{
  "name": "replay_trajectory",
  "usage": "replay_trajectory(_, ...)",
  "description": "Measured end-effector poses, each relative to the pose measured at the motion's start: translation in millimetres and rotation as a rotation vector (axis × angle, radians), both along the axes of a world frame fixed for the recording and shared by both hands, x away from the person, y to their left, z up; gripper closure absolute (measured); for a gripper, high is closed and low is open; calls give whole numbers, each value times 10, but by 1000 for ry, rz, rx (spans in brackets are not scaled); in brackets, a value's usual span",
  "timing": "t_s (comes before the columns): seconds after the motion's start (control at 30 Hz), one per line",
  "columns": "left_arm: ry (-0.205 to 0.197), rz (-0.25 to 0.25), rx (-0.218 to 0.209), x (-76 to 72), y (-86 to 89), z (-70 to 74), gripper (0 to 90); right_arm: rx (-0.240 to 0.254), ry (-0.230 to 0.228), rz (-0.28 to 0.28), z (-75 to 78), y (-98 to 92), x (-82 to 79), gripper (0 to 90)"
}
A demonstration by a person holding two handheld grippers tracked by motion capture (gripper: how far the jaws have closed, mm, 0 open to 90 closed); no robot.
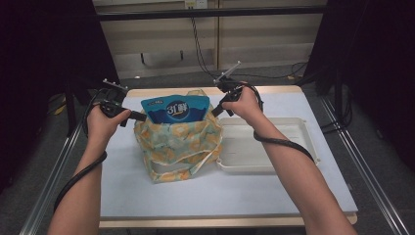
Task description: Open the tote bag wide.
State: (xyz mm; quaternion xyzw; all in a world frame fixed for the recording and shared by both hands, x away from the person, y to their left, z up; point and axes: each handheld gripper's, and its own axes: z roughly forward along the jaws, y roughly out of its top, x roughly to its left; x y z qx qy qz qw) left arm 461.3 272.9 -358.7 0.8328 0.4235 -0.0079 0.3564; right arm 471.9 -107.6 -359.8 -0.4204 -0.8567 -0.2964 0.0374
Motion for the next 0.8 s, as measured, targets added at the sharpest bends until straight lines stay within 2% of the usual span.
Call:
replay_trajectory(0.1, 7, 2, -11, 23, 22, -29, 895, -2, 2, -4, -20, -1, 9, 900)
replay_trajectory(0.3, 24, 6, 35, 51, 64, -90, 900, -4, 7, -10, -89, -19, 34, 900)
replay_trajectory(0.33, 27, 51, 13, 35, 37, -114, 900, -1, 11, -12, -107, -18, 33, 900)
replay_trajectory(0.37, 29, 36, 33, 39, 50, -122, 900, -3, 15, -17, -120, -17, 30, 900)
replay_trajectory(0.43, 33, 43, 31, 34, 48, -145, 900, 1, 17, -14, -155, -14, 30, 900)
replay_trajectory(0.47, 32, 20, 58, 40, 67, -142, 900, -1, 18, -12, -173, -10, 30, 900)
replay_trajectory(0.6, 38, 36, 57, 34, 66, -154, 900, -5, 24, -13, -244, -4, 35, 900)
replay_trajectory(0.63, 37, 63, 45, 28, 56, -168, 900, -7, 29, -12, -255, -3, 32, 900)
replay_trajectory(0.67, 41, 24, 74, 43, 94, -169, 900, -8, 27, -10, -266, 2, 30, 900)
replay_trajectory(0.7, 45, 53, 52, 29, 82, -185, 900, -8, 28, -4, -278, 3, 29, 900)
replay_trajectory(0.73, 38, 41, 66, 29, 96, -189, 900, -12, 32, 1, -288, 3, 26, 900)
replay_trajectory(0.8, 42, 33, 61, 17, 97, -186, 900, -9, 31, -3, -297, 10, 13, 900)
